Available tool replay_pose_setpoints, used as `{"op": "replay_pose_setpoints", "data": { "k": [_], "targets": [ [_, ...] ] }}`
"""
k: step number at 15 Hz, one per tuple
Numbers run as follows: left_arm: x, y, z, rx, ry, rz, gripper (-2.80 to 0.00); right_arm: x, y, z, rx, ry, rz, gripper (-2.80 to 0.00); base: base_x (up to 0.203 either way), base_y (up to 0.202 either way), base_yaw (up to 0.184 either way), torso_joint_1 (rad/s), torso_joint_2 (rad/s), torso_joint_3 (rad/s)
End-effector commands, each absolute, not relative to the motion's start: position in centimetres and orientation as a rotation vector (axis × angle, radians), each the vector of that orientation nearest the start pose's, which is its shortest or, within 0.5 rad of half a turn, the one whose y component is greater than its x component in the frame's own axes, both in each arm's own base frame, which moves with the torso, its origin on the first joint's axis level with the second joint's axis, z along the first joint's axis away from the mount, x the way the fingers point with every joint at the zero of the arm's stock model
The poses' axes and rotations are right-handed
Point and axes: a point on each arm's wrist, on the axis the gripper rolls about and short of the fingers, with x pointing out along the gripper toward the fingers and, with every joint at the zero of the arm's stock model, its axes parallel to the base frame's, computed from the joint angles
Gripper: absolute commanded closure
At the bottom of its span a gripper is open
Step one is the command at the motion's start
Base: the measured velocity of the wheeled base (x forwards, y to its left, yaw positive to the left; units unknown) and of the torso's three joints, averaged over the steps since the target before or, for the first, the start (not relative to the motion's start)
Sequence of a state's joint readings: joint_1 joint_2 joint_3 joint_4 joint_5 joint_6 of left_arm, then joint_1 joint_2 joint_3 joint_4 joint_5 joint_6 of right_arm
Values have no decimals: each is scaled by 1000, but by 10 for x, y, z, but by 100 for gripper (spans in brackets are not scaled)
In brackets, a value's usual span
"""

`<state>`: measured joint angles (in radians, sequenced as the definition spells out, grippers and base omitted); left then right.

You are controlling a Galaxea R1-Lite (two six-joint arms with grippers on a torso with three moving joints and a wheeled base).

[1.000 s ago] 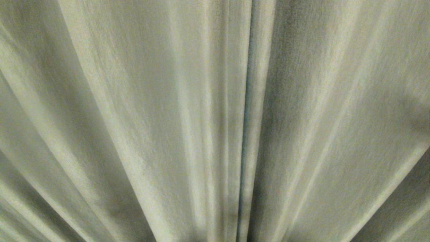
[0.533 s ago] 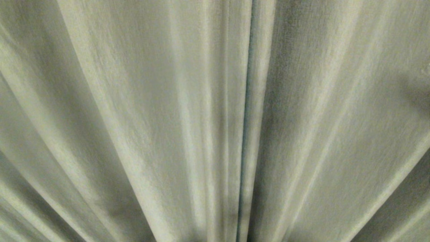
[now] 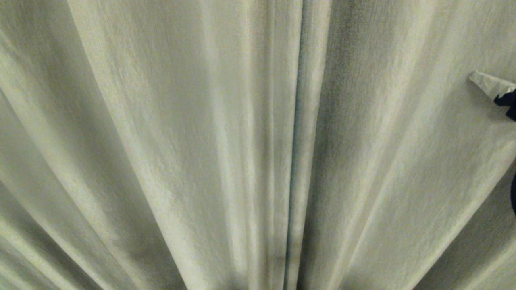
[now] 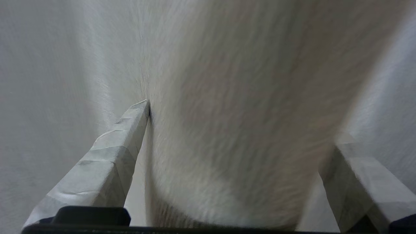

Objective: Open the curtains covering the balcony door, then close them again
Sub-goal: Pull the outer curtains open on both sides

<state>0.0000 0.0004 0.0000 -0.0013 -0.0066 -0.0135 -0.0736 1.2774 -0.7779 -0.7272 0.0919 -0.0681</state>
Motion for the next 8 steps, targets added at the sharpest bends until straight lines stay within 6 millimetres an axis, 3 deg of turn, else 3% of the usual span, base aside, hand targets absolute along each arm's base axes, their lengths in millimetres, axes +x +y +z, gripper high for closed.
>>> {"op": "replay_pose_setpoints", "data": {
  "k": [1, 7, 8],
  "targets": [
    [-23, 0, 76, -14, -1, -6, 0, 214, -14, 289, -91, -207, 11, -280, 0, 0, 0, 0, 0, 0],
    [-23, 0, 76, -14, -1, -6, 0, 228, -15, 302, -102, -262, 8, -280, 0, 0, 0, 0, 0, 0],
    [-23, 0, 76, -14, -1, -6, 0, 227, -15, 304, -109, -269, 7, 0, 0, 0, 0, 0, 0, 0]
  ]
}}
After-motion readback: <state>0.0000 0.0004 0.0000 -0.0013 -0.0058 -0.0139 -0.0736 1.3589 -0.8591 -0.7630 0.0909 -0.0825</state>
